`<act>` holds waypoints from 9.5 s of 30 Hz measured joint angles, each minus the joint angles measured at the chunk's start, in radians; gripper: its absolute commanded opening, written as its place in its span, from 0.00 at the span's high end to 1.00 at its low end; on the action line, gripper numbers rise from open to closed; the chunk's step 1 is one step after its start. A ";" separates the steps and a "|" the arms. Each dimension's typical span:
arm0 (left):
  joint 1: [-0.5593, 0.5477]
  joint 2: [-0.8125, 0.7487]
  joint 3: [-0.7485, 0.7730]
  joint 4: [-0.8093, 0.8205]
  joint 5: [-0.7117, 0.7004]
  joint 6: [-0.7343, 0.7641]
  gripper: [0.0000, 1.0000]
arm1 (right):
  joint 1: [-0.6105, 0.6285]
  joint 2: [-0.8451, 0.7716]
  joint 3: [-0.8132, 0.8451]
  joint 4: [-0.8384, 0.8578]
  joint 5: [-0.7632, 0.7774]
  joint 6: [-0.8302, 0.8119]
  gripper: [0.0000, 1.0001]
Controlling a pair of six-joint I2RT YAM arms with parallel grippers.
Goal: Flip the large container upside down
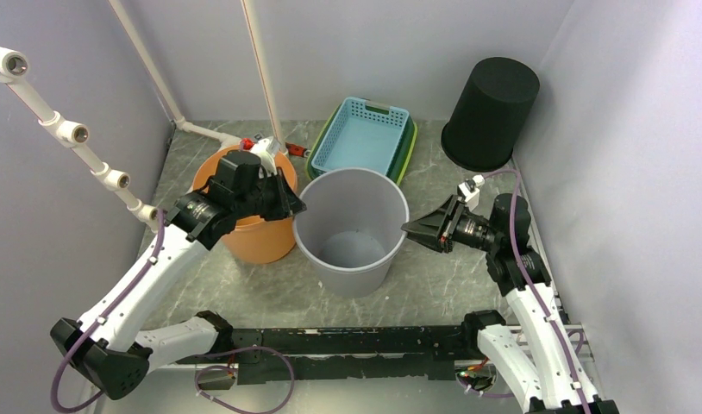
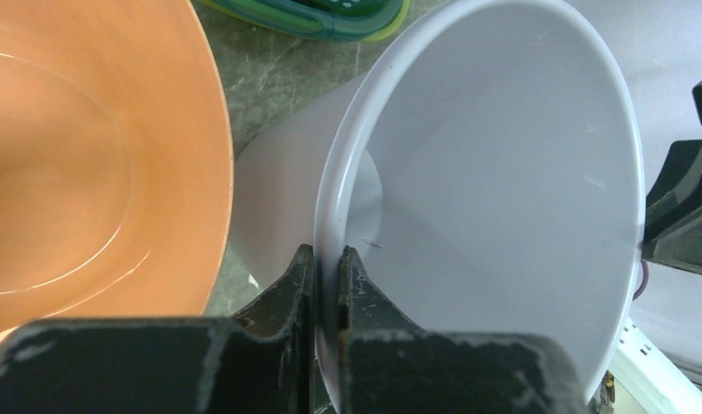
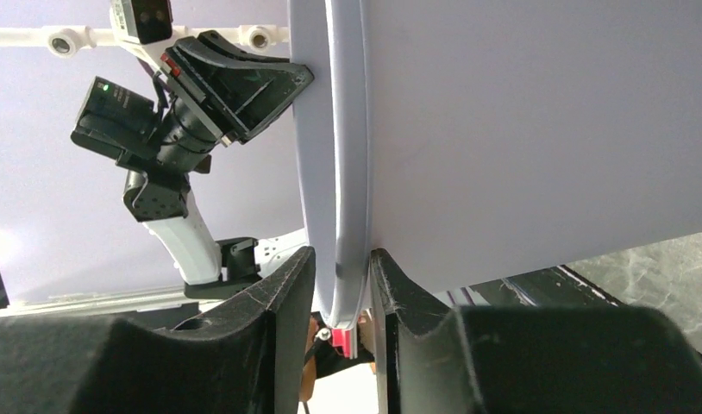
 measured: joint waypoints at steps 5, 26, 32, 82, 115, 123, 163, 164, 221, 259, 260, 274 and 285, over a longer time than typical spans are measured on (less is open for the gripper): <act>0.002 0.008 0.000 0.011 0.008 0.000 0.97 | 0.000 0.008 0.000 -0.002 0.002 -0.006 0.84; -0.006 0.008 0.009 0.013 0.103 0.010 0.26 | -0.002 0.074 0.177 -0.190 0.084 -0.172 1.00; -0.014 0.000 0.028 -0.006 0.121 0.012 0.11 | 0.002 0.085 0.229 -0.250 0.114 -0.216 1.00; -0.017 -0.091 0.142 -0.137 -0.076 0.130 0.06 | 0.168 0.292 0.825 -1.020 0.872 -0.780 1.00; -0.017 -0.100 0.204 -0.312 -0.342 0.111 0.06 | 0.967 0.747 0.882 -1.152 1.525 -0.390 1.00; -0.017 -0.100 0.242 -0.387 -0.466 0.075 0.06 | 1.029 0.808 0.915 -1.155 1.572 -0.389 1.00; -0.017 -0.149 0.263 -0.454 -0.579 0.019 0.06 | 1.375 1.220 0.965 -1.109 1.554 -0.447 1.00; -0.017 -0.150 0.263 -0.454 -0.580 0.019 0.06 | 1.382 1.220 0.951 -1.096 1.549 -0.460 1.00; -0.017 -0.159 0.253 -0.426 -0.605 0.023 0.06 | 1.421 1.378 0.737 -0.800 1.473 -0.570 0.70; -0.017 -0.167 0.248 -0.425 -0.605 0.030 0.06 | 1.407 1.321 1.005 -0.941 1.699 -0.584 0.50; -0.017 -0.168 0.248 -0.425 -0.605 0.030 0.06 | 1.402 1.321 0.999 -0.938 1.699 -0.586 0.49; -0.017 -0.178 0.246 -0.425 -0.606 0.030 0.06 | 1.240 1.161 0.792 -0.814 1.564 -0.571 0.44; -0.017 -0.179 0.233 -0.416 -0.605 0.030 0.06 | 1.162 0.886 0.710 -0.600 1.313 -0.555 0.33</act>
